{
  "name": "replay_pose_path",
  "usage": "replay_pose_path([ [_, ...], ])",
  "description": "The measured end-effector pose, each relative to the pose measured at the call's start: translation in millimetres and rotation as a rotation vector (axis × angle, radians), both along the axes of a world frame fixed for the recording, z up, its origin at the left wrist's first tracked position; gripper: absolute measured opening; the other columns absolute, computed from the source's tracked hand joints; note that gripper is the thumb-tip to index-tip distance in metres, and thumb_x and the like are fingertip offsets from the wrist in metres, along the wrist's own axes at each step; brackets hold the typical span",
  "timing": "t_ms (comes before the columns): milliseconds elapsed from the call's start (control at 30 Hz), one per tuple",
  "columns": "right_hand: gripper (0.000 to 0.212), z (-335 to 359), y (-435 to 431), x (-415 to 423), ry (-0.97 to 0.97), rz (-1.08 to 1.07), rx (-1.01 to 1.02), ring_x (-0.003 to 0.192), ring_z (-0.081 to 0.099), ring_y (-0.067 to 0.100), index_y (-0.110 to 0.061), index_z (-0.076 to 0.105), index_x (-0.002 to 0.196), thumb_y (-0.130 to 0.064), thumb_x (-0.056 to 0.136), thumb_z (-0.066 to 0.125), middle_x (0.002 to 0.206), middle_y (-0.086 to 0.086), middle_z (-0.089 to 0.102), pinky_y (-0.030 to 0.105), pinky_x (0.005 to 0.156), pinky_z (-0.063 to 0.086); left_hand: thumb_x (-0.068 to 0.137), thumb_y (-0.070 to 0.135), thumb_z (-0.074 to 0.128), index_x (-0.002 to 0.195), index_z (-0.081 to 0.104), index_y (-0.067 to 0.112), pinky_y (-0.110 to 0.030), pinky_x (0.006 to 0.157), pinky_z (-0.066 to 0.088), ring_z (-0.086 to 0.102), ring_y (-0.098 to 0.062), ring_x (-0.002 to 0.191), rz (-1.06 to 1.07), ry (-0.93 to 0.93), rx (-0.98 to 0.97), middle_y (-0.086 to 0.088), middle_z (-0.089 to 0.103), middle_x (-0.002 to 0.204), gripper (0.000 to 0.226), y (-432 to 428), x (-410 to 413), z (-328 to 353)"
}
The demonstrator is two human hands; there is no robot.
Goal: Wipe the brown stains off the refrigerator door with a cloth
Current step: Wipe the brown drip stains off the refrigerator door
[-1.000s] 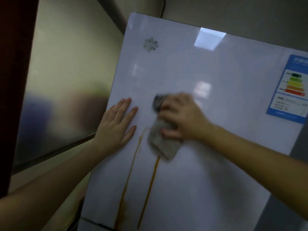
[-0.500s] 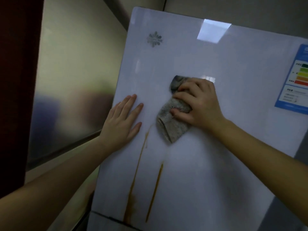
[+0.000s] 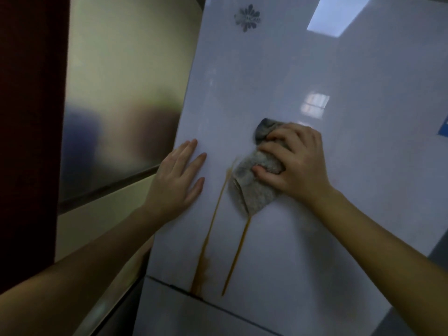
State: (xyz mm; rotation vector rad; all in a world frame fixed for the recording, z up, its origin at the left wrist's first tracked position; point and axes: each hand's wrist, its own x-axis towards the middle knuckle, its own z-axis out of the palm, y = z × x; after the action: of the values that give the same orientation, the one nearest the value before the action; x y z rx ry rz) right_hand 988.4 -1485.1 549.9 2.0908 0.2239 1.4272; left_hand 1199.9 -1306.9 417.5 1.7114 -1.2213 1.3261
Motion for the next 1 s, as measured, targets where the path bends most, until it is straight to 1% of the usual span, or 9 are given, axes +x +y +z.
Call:
replay_pose_path([
  [133,0.044,-12.8,8.5,12.3,0.030,-0.026,0.035,0.120,0.056,0.034,-0.017,0.077,0.104,-0.054,0.081,0.076,0.119,0.008,0.069,0.047,0.103,0.035,0.099,0.035,0.050,0.146,0.046,0.007,-0.041,0.120,0.027,0.033,-0.034,0.147,-0.007,0.019,0.002,-0.020,0.035,0.157,0.054,1.3,2.4,-19.2],
  [200,0.049,-25.2,11.9,15.9,0.119,-0.018,-0.006,0.123,0.056,0.035,-0.016,0.077,0.107,-0.054,0.077,0.077,0.122,0.010,0.069,0.047,0.104,0.034,0.099,0.035,0.050,0.146,0.045,0.006,-0.041,0.120,0.028,0.033,-0.034,0.147,-0.016,0.020,-0.004,-0.021,0.034,0.157,0.055,-0.4,2.0,-24.7],
  [300,0.049,-42.2,12.3,16.6,0.245,-0.023,-0.096,0.125,0.054,0.035,-0.014,0.075,0.112,-0.045,0.074,0.076,0.125,0.012,0.068,0.048,0.106,0.035,0.099,0.034,0.051,0.145,0.046,0.005,-0.044,0.119,0.031,0.034,-0.036,0.146,-0.034,0.018,-0.030,-0.022,0.035,0.156,0.055,-3.8,1.2,-26.4],
  [400,0.043,-43.9,9.6,15.1,0.231,-0.007,-0.113,0.125,0.055,0.038,-0.009,0.075,0.115,-0.037,0.082,0.077,0.128,0.017,0.067,0.052,0.104,0.039,0.099,0.034,0.051,0.146,0.045,0.004,-0.044,0.120,0.031,0.034,-0.036,0.147,-0.029,0.000,-0.030,-0.023,0.035,0.156,0.056,-3.9,2.2,-26.2],
  [533,0.021,-43.0,9.4,15.1,0.146,0.106,-0.149,0.120,0.060,0.042,-0.007,0.079,0.101,-0.024,0.089,0.080,0.121,0.019,0.071,0.056,0.100,0.047,0.099,0.033,0.052,0.146,0.045,0.005,-0.046,0.119,0.034,0.034,-0.036,0.146,-0.022,-0.031,-0.028,-0.023,0.035,0.156,0.056,-3.5,6.0,-26.8],
  [633,0.015,-50.7,8.8,16.0,0.131,0.103,-0.159,0.124,0.057,0.039,-0.011,0.081,0.099,-0.024,0.091,0.080,0.119,0.015,0.073,0.059,0.102,0.047,0.099,0.034,0.053,0.147,0.044,0.005,-0.047,0.117,0.035,0.034,-0.036,0.146,-0.023,-0.036,-0.025,-0.023,0.035,0.156,0.057,-3.1,7.9,-27.6],
  [833,0.025,-57.9,10.3,13.2,0.046,0.032,-0.050,0.125,0.056,0.036,-0.013,0.080,0.104,-0.035,0.091,0.079,0.120,0.012,0.073,0.052,0.106,0.045,0.099,0.035,0.050,0.148,0.043,0.006,-0.046,0.119,0.033,0.033,-0.035,0.147,-0.012,-0.034,-0.008,-0.022,0.034,0.157,0.057,-2.6,7.2,-26.7],
  [933,0.026,-71.2,17.6,17.6,-0.125,0.035,0.181,0.130,0.051,0.034,-0.012,0.078,0.106,-0.032,0.090,0.079,0.121,0.012,0.070,0.052,0.108,0.042,0.100,0.036,0.049,0.148,0.042,0.005,-0.046,0.119,0.033,0.033,-0.036,0.147,0.000,-0.030,0.010,-0.023,0.033,0.157,0.057,-2.1,8.0,-27.0],
  [1000,0.026,-87.2,26.3,26.5,-0.193,0.049,0.298,0.132,0.047,0.032,-0.011,0.077,0.107,-0.031,0.089,0.079,0.122,0.013,0.069,0.056,0.109,0.041,0.100,0.036,0.048,0.148,0.041,0.006,-0.046,0.119,0.032,0.032,-0.036,0.147,0.005,-0.032,0.018,-0.023,0.033,0.158,0.057,-1.2,8.0,-26.9],
])
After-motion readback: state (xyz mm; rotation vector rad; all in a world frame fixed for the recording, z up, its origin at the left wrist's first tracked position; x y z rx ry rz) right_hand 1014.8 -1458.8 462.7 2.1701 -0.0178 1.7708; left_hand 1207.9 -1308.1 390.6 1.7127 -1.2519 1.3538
